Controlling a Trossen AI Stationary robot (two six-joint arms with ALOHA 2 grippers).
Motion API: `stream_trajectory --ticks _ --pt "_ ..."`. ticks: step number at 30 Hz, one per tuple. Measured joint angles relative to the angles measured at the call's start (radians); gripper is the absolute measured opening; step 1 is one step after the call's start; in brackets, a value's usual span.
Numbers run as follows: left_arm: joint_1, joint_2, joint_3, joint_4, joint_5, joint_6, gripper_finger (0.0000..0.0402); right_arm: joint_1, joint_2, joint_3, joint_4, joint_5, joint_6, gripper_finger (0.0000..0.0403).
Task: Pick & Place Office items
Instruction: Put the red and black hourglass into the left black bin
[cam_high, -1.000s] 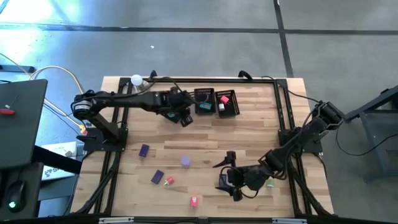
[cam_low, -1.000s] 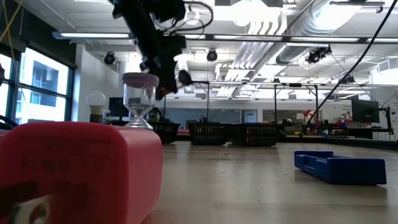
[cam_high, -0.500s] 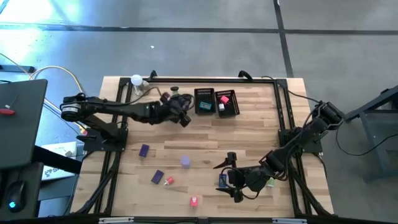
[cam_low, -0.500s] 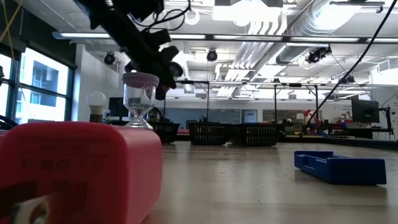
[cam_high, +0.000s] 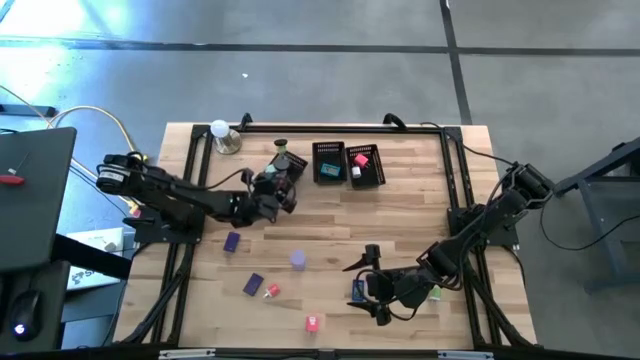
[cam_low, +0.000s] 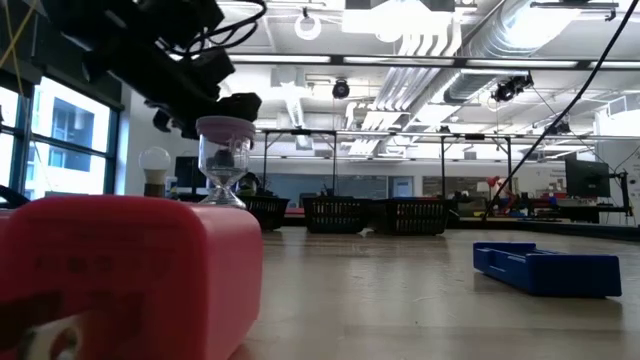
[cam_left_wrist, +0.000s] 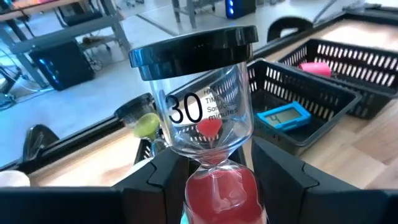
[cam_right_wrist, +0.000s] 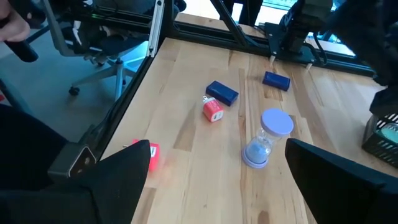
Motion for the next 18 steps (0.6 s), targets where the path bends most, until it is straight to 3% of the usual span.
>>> stream_trajectory --ticks 10,18 --pt "-0.009 0.005 -0.063 0.126 0.008 0.000 0.0154 -0.033 0.000 0.000 0.019 0.003 -0.026 0.0364" --pt "-0.192 0.002 -0.064 0.435 0.081 0.381 0.0154 -0.053 0.000 0.000 0.024 -0.035 0.075 0.0364"
